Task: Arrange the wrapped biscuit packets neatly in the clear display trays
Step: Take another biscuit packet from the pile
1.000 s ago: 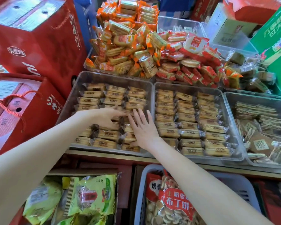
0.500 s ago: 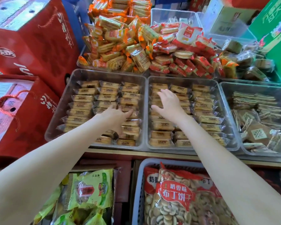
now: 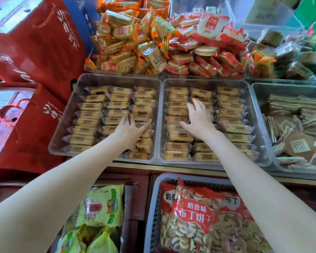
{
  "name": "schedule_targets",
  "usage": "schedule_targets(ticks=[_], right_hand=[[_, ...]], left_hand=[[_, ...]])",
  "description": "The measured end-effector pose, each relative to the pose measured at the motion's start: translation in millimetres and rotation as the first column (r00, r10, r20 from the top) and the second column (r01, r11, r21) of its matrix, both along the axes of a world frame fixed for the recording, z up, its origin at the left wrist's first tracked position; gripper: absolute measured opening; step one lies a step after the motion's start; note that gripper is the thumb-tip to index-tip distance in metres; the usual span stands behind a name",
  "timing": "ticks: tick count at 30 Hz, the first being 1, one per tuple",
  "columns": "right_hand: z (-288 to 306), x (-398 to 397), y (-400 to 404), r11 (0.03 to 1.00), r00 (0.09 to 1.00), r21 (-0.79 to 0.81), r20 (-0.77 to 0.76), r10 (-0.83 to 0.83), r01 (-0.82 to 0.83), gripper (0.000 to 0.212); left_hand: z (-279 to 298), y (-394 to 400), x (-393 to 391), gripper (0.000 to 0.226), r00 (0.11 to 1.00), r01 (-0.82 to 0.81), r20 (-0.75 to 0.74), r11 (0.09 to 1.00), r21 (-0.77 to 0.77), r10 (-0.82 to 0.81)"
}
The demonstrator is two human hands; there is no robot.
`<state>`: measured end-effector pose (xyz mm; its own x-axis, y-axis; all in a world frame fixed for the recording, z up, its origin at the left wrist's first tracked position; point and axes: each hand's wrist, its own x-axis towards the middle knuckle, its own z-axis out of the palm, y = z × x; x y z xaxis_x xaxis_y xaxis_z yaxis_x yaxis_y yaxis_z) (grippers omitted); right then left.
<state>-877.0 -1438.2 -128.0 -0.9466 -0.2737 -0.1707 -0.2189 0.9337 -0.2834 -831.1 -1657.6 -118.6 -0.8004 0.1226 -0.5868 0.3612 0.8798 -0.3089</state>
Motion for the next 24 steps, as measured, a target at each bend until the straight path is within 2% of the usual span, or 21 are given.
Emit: schedule_targets(ticks=[2, 5, 9, 14, 20, 24], right_hand=[[3.0, 7.3, 1.8, 0.992, 0.992, -0.035, 0.025, 0.125, -0.124, 0.075], [1.0, 15.9, 7.1, 0.964, 0.954, 0.062, 0.173, 0.245, -0.259, 0.081], [-4.2, 21.7, 8.9, 0.961, 0.953, 0.084, 0.18, 0.245, -0.263, 0.082], [0.3, 31.1, 7.3, 0.962, 0.969, 0.124, 0.052, 0.24, -0.245, 0.058], [2.5, 42.8, 1.2, 0.99, 0.993, 0.083, 0.022, 0.116, -0.118, 0.037], [-1.5, 46.0, -4.5, 0.984, 0.993, 0.137, 0.001, 0.115, -0.114, 0.024]], left_hand=[[6.4, -3.4, -0.9, 0.109, 0.995, -0.083, 0.061, 0.993, 0.085, 0.078], [15.9, -5.4, 0.5, 0.098, 0.977, -0.205, 0.111, 0.944, 0.26, 0.181], [18.8, 18.9, 11.9, 0.067, 0.986, -0.123, -0.03, 0.848, 0.515, 0.161], [20.1, 46.5, 23.7, 0.063, 1.0, 0.012, -0.021, 0.911, 0.413, -0.004], [24.6, 47.3, 22.4, 0.065, 1.0, 0.023, -0.013, 0.931, 0.365, -0.02], [24.7, 49.4, 23.3, 0.065, 1.0, 0.008, -0.018, 0.936, 0.352, -0.002]])
